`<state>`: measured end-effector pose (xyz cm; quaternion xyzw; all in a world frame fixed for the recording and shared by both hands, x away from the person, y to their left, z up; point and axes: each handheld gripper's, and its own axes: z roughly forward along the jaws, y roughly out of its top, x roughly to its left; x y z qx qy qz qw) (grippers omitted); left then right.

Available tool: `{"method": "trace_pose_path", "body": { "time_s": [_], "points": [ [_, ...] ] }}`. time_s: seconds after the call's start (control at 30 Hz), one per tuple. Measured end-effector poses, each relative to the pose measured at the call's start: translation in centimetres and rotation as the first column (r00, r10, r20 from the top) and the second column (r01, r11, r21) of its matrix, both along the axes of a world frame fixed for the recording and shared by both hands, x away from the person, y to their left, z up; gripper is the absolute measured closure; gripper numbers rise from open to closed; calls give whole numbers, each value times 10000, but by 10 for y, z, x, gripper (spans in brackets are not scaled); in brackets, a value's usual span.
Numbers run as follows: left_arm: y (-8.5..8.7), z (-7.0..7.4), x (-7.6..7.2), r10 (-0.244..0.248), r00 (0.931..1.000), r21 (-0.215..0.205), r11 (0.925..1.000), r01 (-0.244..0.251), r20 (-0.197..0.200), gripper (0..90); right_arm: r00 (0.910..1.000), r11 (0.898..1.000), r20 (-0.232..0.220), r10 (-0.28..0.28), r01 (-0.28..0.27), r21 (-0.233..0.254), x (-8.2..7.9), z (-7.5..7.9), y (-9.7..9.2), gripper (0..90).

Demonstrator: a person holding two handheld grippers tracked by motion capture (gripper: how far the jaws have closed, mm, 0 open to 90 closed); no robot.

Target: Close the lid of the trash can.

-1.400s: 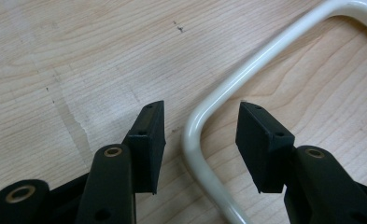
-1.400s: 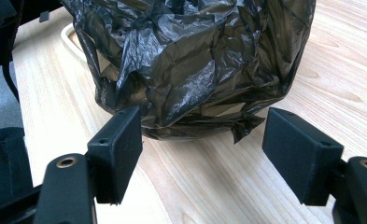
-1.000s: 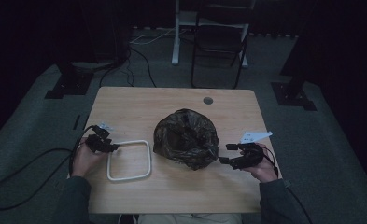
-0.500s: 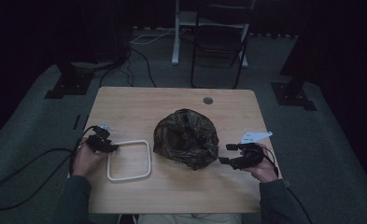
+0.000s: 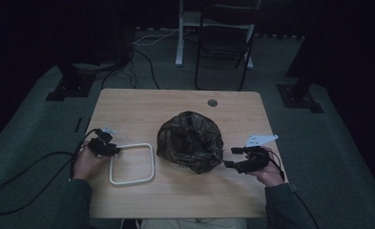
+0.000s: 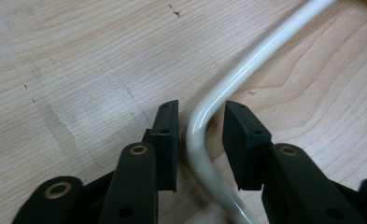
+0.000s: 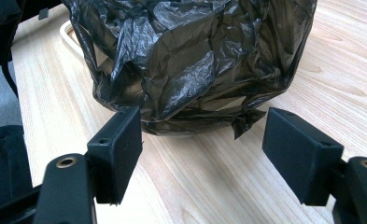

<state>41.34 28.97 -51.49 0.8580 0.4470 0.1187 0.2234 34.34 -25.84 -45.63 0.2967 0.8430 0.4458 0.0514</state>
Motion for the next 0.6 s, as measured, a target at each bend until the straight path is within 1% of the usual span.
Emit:
{"method": "trace_pose_path", "body": {
  "time_s": [0.23, 0.3, 0.43, 0.47, 0.5, 0.6],
  "points": [
    [3, 0, -2, -14, 10000, 47, 10000, 14, -11, 718, 10000, 10000, 13, -21, 21, 25, 0, 0, -1, 279],
    [6, 0, -4, 9, 10000, -9, 10000, -9, 8, 738, 10000, 10000, 9, -22, 22, 23, 0, 0, -1, 279],
    [6, 0, -5, 32, 10000, -43, 10000, -32, 58, 741, 10000, 10000, -5, -14, 14, 0, 0, -1, 0, 279],
    [5, 0, -4, -2, 10000, 41, 10000, 2, 36, 741, 10000, 10000, -12, -11, 11, -7, 0, -1, 0, 279],
    [4, 0, -3, -7, 10000, 103, 9999, 6, 36, 721, 10000, 10000, -21, -10, 10, -13, 1, -1, 0, 279],
    [1, 0, 0, -223, 9997, 44, 9997, 223, -58, 670, 10000, 10000, -60, -10, 10, -24, 1, -2, 0, 280]
  ]
}}
